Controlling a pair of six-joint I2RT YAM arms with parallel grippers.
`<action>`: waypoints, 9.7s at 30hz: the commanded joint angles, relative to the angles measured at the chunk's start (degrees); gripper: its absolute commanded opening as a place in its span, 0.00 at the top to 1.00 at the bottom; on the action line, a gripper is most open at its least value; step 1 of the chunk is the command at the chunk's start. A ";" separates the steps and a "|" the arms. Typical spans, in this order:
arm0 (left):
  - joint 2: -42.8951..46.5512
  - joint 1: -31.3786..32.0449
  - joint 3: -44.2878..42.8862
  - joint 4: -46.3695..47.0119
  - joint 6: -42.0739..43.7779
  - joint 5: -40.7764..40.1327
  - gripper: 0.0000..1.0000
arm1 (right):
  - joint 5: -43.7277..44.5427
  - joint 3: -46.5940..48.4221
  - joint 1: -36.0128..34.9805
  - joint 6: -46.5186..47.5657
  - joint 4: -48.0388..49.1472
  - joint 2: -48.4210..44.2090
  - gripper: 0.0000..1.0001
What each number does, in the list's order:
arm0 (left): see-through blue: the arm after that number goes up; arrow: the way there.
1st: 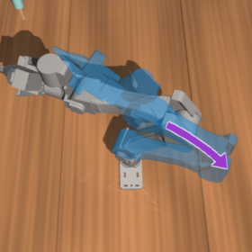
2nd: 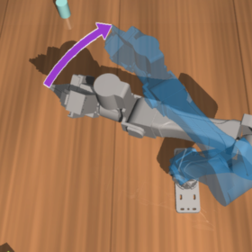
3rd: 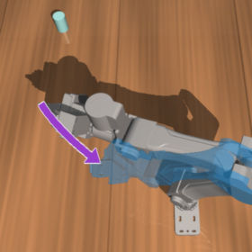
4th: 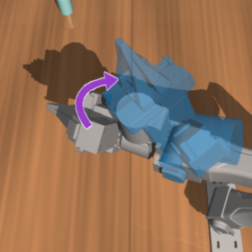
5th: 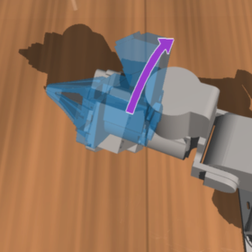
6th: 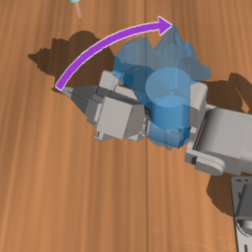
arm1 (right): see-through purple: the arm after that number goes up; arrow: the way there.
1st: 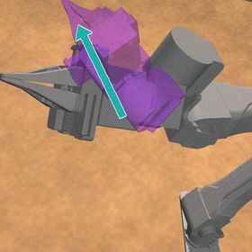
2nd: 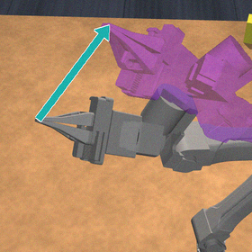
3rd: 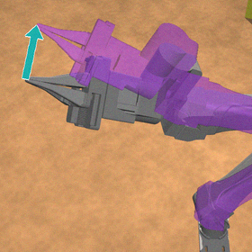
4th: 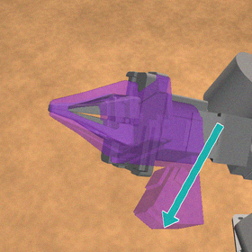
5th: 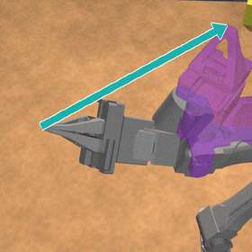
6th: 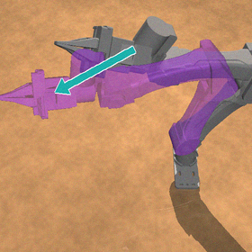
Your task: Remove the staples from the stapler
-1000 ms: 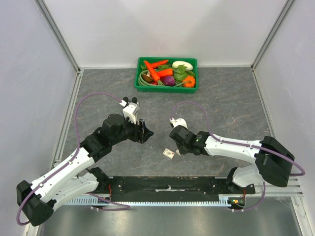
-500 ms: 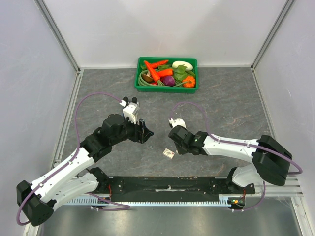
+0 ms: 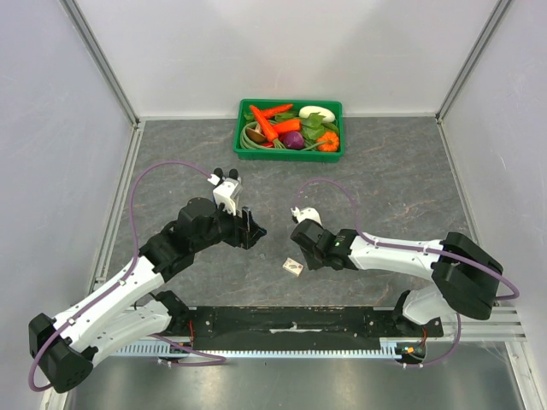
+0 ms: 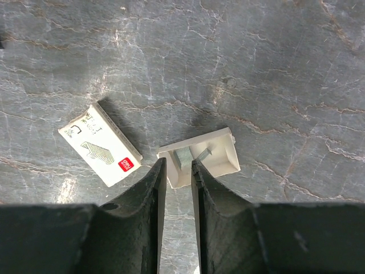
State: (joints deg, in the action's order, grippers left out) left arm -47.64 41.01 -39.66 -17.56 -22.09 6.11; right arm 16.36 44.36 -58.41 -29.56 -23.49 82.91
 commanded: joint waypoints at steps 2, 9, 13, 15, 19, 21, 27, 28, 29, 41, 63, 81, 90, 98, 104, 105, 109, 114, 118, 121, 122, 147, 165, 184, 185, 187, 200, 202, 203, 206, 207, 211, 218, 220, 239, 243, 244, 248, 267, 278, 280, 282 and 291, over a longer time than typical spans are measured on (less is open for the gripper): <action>0.62 0.29 -0.51 0.51 -0.94 -0.05 0.30 | 0.60 0.99 -0.47 -0.50 0.90 -0.47 0.67; 0.70 0.29 -0.42 0.51 -0.94 -0.05 0.30 | 0.43 4.94 -0.56 0.55 0.19 0.05 0.64; 0.97 0.29 -0.42 0.51 -1.03 0.04 0.30 | -0.45 8.63 -1.09 1.44 0.46 2.25 0.60; 1.32 0.29 -0.51 0.25 -0.94 0.04 0.30 | -1.06 10.04 -1.70 1.44 1.16 3.48 0.58; 2.63 0.38 -1.21 -1.50 -1.03 -0.83 0.30 | -3.26 12.68 -3.28 1.09 3.18 6.72 0.57; 4.47 0.29 -1.39 -2.56 -0.94 -2.06 0.29 | -3.35 14.26 -4.16 1.00 3.71 9.09 0.57; 9.49 0.29 -3.14 -7.39 -0.06 -5.23 0.29 | -3.53 17.95 -5.57 -0.58 6.17 15.43 0.52; 10.01 0.21 -3.32 -8.09 0.02 -5.67 0.29 | -3.35 18.39 -5.75 -1.11 6.69 16.13 0.51; 10.46 0.29 -3.49 -8.54 0.20 -5.93 0.29 | -3.27 19.00 -5.92 -1.46 7.13 16.92 0.50; 14.85 0.21 -1.47 -9.42 1.43 -7.34 0.18 | -1.51 24.28 -6.80 -5.06 8.89 24.57 0.42; 16.88 0.29 -0.68 -9.77 1.70 -8.13 0.20 | 3.41 26.39 -7.68 -5.33 5.03 28.09 0.58; 16.61 0.29 -0.59 -9.95 1.78 -8.48 0.20 | 8.07 26.57 -9.09 -5.07 2.83 27.92 0.76; 16.26 0.29 -0.60 -9.95 1.78 -9.01 0.20 | 9.56 25.96 -9.09 -4.37 0.73 21.95 0.78; 15.65 0.29 -0.60 -9.68 1.61 -8.83 0.20 | 14.22 21.13 -8.91 -3.75 -2.88 12.11 0.78; 15.12 0.29 -0.86 -9.33 1.52 -8.66 0.20 | 17.30 13.76 -7.42 -5.15 -4.64 5.78 0.77; 14.94 0.38 -0.77 -9.33 1.43 -8.57 0.20 | 17.22 12.52 -6.98 -5.42 -4.47 4.98 0.77; 14.50 0.38 -0.77 -9.07 1.35 -8.48 0.20 | 16.86 9.17 -5.66 -6.12 -4.46 1.82 0.77; 14.15 0.29 -0.68 -8.98 1.43 -8.48 0.20 | 16.86 6.71 -4.70 -6.12 -4.81 -1.26 0.77; 13.98 0.29 -0.77 -8.89 1.26 -8.48 0.20 | 16.25 5.04 -3.90 -6.30 -4.82 -2.67 0.77; 13.71 0.21 -0.68 -8.98 1.26 -8.57 0.20 | 15.72 3.98 -3.64 -6.30 -4.82 -3.37 0.77; 13.54 0.38 -0.68 -8.98 1.26 -8.57 0.20 | 15.46 3.72 -3.55 -6.38 -4.82 -3.46 0.77; 13.45 0.29 -0.51 -9.24 1.34 -8.74 0.20 | 7.29 -2.26 -1.18 -6.03 1.60 -3.20 0.78; 13.54 0.29 -0.33 -9.33 1.08 -8.48 0.20 | 7.20 -3.58 -1.00 -6.47 3.01 -1.97 0.76; 11.69 0.29 -0.42 -9.07 0.99 -7.17 0.20 | 8.16 -0.94 -0.56 -5.16 0.64 -5.83 0.64; 11.25 0.29 -0.42 -8.98 0.99 -6.82 0.20 | 8.60 -0.59 -0.47 -4.72 -0.24 -6.44 0.63; 10.20 0.29 -0.33 -8.37 0.64 -6.37 0.20 | 9.30 -0.33 -0.13 -4.10 -1.21 -7.50 0.62; -0.08 0.29 3.79 -0.55 -3.31 0.04 0.21 | 2.72 -3.40 7.08 1.61 1.16 -8.39 0.64; -1.66 0.38 5.11 1.29 -4.19 0.39 0.22 | 1.14 -3.84 7.78 2.14 2.12 -7.68 0.65; -2.54 0.47 5.55 2.26 -4.54 0.57 0.22 | 0.43 -4.10 8.22 2.57 2.82 -7.51 0.66; -4.39 0.38 7.22 5.25 -5.95 1.45 0.22 | -1.41 -4.46 9.19 3.37 4.14 -6.80 0.70; -5.09 0.47 7.49 6.30 -6.21 1.71 0.23 | -2.20 -4.46 9.45 3.72 4.50 -6.37 0.71; -8.25 0.65 7.93 8.59 -6.92 2.24 0.24 | -4.23 -4.54 9.72 4.16 5.38 -4.78 0.72; -11.77 1.00 7.84 11.49 -7.71 3.12 0.24 | -5.64 -5.51 9.81 4.51 6.35 -4.17 0.72; -12.56 1.09 7.93 12.11 -7.80 3.30 0.24 | -5.81 -5.69 9.81 4.34 6.43 -3.82 0.72; -17.75 1.52 9.34 17.39 -8.06 3.47 0.24 | -5.46 -6.83 9.81 3.02 5.12 -5.92 0.88; -18.37 1.70 9.60 19.04 -8.23 3.30 0.24 | -4.76 -7.18 9.81 2.58 3.89 -7.41 0.93; -18.54 1.79 9.77 19.32 -8.32 3.21 0.24 | -4.67 -7.27 9.81 2.32 3.71 -7.68 0.95; -19.33 2.23 9.87 20.37 -8.94 2.77 0.24 | -4.67 -8.06 9.72 1.18 2.92 -9.26 1.00; -22.85 5.65 11.09 22.13 -11.58 -1.36 0.30 | 2.62 -8.32 -1.09 -9.55 -2.18 -10.67 1.00; -29.00 8.03 8.46 18.09 -9.03 -5.76 0.53 | 3.85 -7.45 -2.85 -11.39 -2.44 -8.21 1.00; -30.32 8.38 8.11 18.00 -8.85 -5.85 0.56 | 4.29 -7.18 -2.93 -11.40 -2.53 -7.77 1.00; -31.46 8.64 7.58 18.00 -8.76 -5.93 0.57 | 4.47 -7.01 -2.93 -11.57 -2.44 -7.51 1.00; -34.80 9.79 5.12 17.91 -8.06 -5.93 0.60 | 5.17 -5.43 -3.11 -12.27 -2.44 -6.19 1.00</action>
State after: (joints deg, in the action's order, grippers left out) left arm -81.14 50.11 -32.69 0.56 -31.90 1.50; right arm 19.59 36.25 -61.01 -40.53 -25.80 75.94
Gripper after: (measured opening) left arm 0.408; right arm 0.007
